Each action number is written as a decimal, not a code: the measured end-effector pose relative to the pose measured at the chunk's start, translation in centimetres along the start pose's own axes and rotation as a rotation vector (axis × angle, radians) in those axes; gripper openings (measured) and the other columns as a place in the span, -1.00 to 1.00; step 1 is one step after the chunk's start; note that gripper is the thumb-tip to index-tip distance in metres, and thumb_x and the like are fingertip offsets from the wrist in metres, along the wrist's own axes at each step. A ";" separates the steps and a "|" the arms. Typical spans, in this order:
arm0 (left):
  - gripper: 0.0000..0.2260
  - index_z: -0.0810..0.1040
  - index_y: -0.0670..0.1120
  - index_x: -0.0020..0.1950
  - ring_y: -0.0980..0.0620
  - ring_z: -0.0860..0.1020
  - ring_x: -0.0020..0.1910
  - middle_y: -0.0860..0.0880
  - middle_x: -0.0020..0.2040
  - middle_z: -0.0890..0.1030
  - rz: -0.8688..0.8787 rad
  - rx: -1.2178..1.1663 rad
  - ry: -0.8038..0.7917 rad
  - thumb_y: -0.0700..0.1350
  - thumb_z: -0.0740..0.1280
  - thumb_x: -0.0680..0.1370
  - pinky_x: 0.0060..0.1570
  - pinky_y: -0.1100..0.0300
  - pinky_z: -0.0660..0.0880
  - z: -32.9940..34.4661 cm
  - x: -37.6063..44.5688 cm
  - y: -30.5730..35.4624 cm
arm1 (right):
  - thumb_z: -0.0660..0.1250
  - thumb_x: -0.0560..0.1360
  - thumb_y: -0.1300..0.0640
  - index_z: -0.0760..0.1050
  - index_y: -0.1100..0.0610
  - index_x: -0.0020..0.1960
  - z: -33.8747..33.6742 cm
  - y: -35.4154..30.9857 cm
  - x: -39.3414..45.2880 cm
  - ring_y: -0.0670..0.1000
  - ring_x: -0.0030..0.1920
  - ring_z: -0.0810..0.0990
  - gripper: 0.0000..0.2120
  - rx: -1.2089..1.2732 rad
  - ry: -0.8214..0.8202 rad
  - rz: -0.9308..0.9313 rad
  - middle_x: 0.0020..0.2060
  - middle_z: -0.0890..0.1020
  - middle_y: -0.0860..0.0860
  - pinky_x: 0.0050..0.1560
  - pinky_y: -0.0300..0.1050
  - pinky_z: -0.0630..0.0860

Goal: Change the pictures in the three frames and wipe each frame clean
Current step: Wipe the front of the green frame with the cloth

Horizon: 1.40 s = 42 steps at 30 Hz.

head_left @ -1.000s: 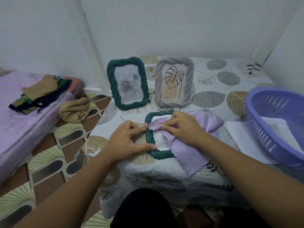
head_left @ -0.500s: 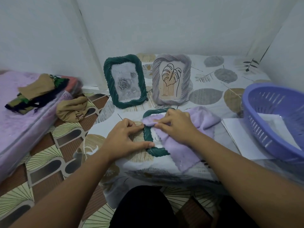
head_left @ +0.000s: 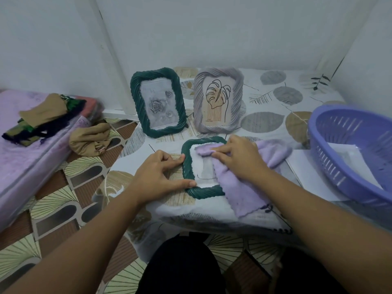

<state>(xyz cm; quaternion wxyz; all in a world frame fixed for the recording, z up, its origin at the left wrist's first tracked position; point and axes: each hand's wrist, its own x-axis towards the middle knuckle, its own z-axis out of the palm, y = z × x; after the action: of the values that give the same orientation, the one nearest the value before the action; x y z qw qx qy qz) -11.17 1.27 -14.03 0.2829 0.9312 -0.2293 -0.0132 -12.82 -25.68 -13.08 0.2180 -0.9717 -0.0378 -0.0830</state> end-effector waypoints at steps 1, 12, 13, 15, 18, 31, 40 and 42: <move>-0.09 0.54 0.20 0.43 0.14 0.44 0.07 0.17 0.02 0.41 -0.002 -0.001 0.002 0.65 0.33 0.19 0.07 0.18 0.46 0.0 0.0 0.0 | 0.28 0.59 -0.24 0.68 -0.23 0.15 0.1 -0.5 0.6 0.08 -0.01 0.45 -0.74 -0.009 0.014 0.039 -0.16 0.43 -0.03 0.07 0.04 0.39; -0.05 0.56 0.18 0.42 0.15 0.43 0.06 0.20 0.02 0.40 -0.004 0.004 0.010 0.67 0.29 0.16 0.01 0.23 0.41 -0.1 0.0 0.3 | 0.26 0.61 -0.23 0.69 -0.22 0.11 0.8 -1.4 0.3 0.10 -0.01 0.45 -0.74 -0.016 0.028 0.034 -0.17 0.42 -0.03 0.03 0.01 0.36; -0.05 0.57 0.18 0.41 0.15 0.43 0.06 0.20 0.01 0.40 -0.006 -0.002 0.013 0.68 0.29 0.16 0.02 0.22 0.41 -0.1 0.1 0.3 | 0.25 0.62 -0.22 0.69 -0.21 0.10 1.1 -1.9 -0.1 0.08 -0.01 0.43 -0.74 -0.012 0.009 -0.008 -0.16 0.42 -0.04 0.06 0.03 0.37; -0.04 0.57 0.18 0.41 0.16 0.43 0.06 0.20 0.01 0.40 -0.008 -0.003 0.007 0.68 0.28 0.15 0.03 0.22 0.42 -0.2 0.1 0.2 | 0.24 0.61 -0.23 0.68 -0.22 0.13 1.0 -1.9 -1.9 0.01 -0.02 0.37 -0.73 0.045 -0.076 -0.116 -0.16 0.43 -0.09 0.03 0.01 0.32; -0.04 0.54 0.20 0.43 0.16 0.42 0.07 0.19 0.02 0.40 -0.009 -0.007 0.004 0.69 0.27 0.15 0.03 0.24 0.42 -0.2 -0.1 0.3 | 0.27 0.59 -0.24 0.67 -0.25 0.14 0.3 -0.2 -2.6 0.00 -0.05 0.40 -0.75 0.085 -0.085 -0.126 -0.21 0.41 -0.12 -0.08 -0.04 0.25; -0.06 0.55 0.19 0.42 0.15 0.42 0.08 0.17 0.02 0.41 -0.011 -0.020 0.004 0.66 0.31 0.16 0.08 0.21 0.43 -0.2 0.0 0.3 | 0.24 0.63 -0.20 0.69 -0.19 0.13 0.2 -0.7 -0.8 0.07 -0.07 0.48 -0.73 -0.077 0.068 0.046 -0.19 0.42 -0.06 0.05 0.03 0.41; -0.06 0.55 0.19 0.42 0.18 0.41 0.07 0.20 0.02 0.40 -0.013 -0.023 -0.002 0.66 0.31 0.16 0.04 0.22 0.43 -0.2 -0.1 0.3 | 0.25 0.62 -0.21 0.67 -0.23 0.18 1.3 -0.6 -1.5 0.07 -0.07 0.46 -0.74 -0.054 0.102 0.020 -0.21 0.40 -0.07 0.03 0.05 0.42; -0.07 0.55 0.19 0.42 0.18 0.41 0.07 0.20 0.02 0.40 -0.011 -0.014 -0.004 0.64 0.32 0.17 0.02 0.25 0.40 -0.1 -0.1 0.4 | 0.25 0.63 -0.19 0.67 -0.22 0.18 1.0 -0.7 0.2 0.08 -0.10 0.49 -0.74 -0.048 0.126 0.100 -0.18 0.46 -0.03 0.05 0.07 0.48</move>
<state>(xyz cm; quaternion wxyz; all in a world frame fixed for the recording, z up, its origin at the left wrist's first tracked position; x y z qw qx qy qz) -11.38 1.07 -13.72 0.2888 0.9305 -0.2247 -0.0180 -12.53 -24.60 -13.66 0.2003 -0.9702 0.0268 -0.1340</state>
